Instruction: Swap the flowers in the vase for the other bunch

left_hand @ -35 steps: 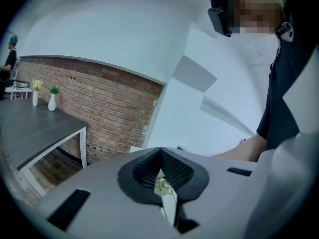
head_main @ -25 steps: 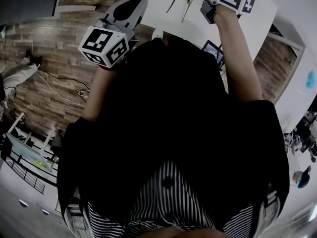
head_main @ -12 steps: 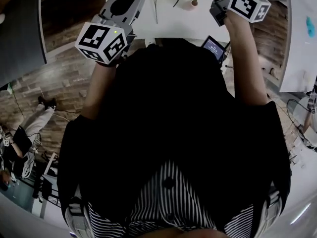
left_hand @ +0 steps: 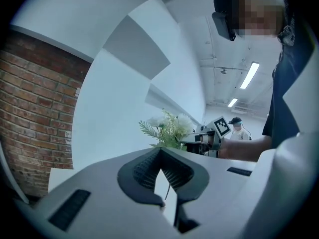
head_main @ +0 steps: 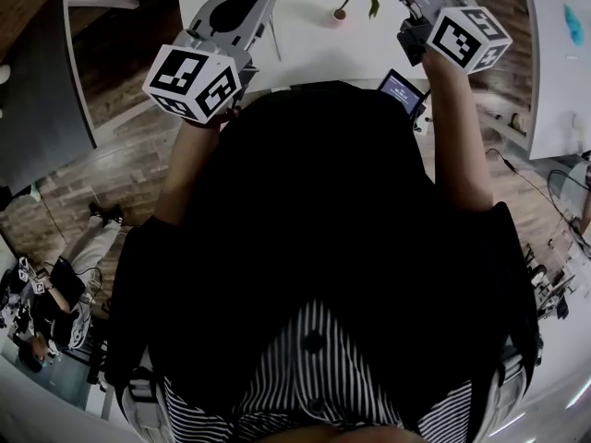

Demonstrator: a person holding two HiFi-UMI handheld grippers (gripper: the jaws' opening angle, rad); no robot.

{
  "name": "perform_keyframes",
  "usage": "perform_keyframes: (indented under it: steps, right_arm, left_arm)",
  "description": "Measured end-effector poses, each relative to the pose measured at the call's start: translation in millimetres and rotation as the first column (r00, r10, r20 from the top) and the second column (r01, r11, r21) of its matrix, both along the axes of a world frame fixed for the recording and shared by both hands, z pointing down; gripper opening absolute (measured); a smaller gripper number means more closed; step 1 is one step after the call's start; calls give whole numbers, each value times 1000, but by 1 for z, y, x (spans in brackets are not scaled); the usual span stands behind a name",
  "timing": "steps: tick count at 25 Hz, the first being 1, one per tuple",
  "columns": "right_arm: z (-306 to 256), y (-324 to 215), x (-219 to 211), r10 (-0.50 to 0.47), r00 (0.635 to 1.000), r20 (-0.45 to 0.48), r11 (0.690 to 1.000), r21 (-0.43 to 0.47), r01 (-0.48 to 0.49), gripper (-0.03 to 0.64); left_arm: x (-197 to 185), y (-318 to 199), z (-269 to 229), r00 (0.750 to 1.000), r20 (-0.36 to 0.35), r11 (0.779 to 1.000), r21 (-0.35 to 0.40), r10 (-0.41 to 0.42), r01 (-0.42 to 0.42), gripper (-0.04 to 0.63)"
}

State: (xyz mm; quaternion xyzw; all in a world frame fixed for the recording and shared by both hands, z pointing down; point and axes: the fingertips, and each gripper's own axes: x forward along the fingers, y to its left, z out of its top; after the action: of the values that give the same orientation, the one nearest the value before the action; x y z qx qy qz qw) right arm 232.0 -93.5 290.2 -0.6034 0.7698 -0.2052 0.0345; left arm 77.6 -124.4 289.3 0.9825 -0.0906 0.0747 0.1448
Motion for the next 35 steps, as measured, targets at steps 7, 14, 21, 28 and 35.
perform_keyframes:
  steps: [7, 14, 21, 28, 35]
  right_arm:
    - [18, 8, 16, 37, 999, -30, 999, 40, -36, 34]
    - [59, 7, 20, 24, 999, -28, 1000, -12, -24, 34]
    - [86, 4, 23, 5, 997, -71, 1000, -25, -7, 34]
    - [115, 7, 14, -25, 998, -50, 999, -45, 23, 37]
    - [146, 6, -8, -116, 993, -23, 987, -119, 112, 115]
  left_arm:
    - [17, 1, 3, 1000, 24, 1000, 3, 16, -16, 6]
    - [28, -4, 14, 998, 60, 1000, -8, -1, 2, 6]
    - [40, -9, 15, 996, 87, 1000, -22, -8, 10, 6]
    - [40, -4, 20, 995, 103, 1000, -28, 2, 1, 6]
    - [26, 1, 23, 994, 107, 999, -45, 1, 4, 6]
